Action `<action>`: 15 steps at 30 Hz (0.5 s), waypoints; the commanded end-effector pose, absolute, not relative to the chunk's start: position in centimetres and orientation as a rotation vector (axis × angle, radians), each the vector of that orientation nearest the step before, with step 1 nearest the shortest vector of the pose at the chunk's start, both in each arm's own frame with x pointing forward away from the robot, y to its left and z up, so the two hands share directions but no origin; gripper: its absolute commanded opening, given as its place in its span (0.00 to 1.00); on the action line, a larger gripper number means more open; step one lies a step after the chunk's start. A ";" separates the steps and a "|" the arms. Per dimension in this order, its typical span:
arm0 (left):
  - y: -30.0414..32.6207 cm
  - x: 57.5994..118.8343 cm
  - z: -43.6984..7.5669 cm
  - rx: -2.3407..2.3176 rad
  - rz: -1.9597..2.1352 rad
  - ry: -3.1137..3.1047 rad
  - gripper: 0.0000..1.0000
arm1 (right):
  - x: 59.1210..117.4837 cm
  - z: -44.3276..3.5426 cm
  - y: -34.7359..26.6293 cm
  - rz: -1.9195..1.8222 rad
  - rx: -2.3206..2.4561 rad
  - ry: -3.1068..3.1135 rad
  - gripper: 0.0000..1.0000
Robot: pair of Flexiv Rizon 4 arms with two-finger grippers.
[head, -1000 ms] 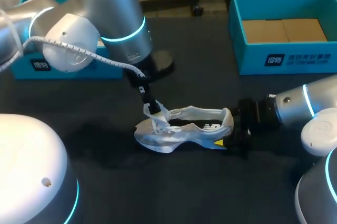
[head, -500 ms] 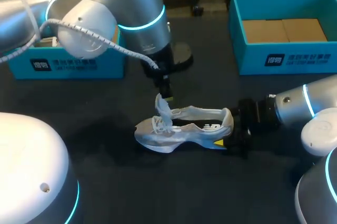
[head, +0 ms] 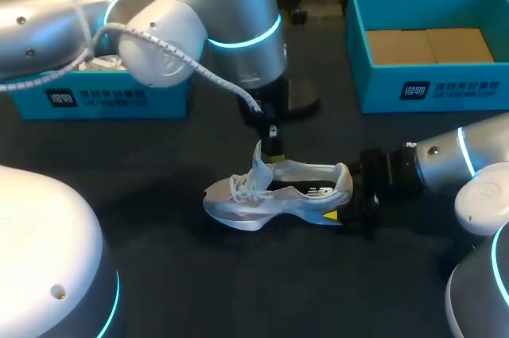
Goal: Take the shoe out of the shoebox, open the shoe tongue, remove and reinsert the insole, then place the shoe into the shoebox
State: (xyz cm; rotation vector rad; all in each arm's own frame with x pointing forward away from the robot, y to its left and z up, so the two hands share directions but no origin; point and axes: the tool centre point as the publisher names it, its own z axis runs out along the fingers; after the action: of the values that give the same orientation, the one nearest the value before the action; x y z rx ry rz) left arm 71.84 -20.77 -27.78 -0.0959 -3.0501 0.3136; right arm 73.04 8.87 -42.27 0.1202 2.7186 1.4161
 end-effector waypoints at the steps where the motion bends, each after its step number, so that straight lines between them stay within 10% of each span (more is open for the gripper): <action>1: -22.7 71.6 -28.2 -0.101 0.283 -3.033 0.00 | 73.0 -42.2 8.9 1.410 0.121 2.720 0.00; 15: -22.7 71.6 -28.2 -0.101 0.283 -3.033 0.00 | 73.0 -42.2 8.9 1.410 0.121 2.720 0.00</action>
State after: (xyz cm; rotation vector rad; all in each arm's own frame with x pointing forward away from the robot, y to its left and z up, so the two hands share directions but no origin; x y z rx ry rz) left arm 71.65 -22.76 -28.22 -0.1005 -3.0330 0.2813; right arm 73.04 8.87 -42.27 0.1202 2.7187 1.4161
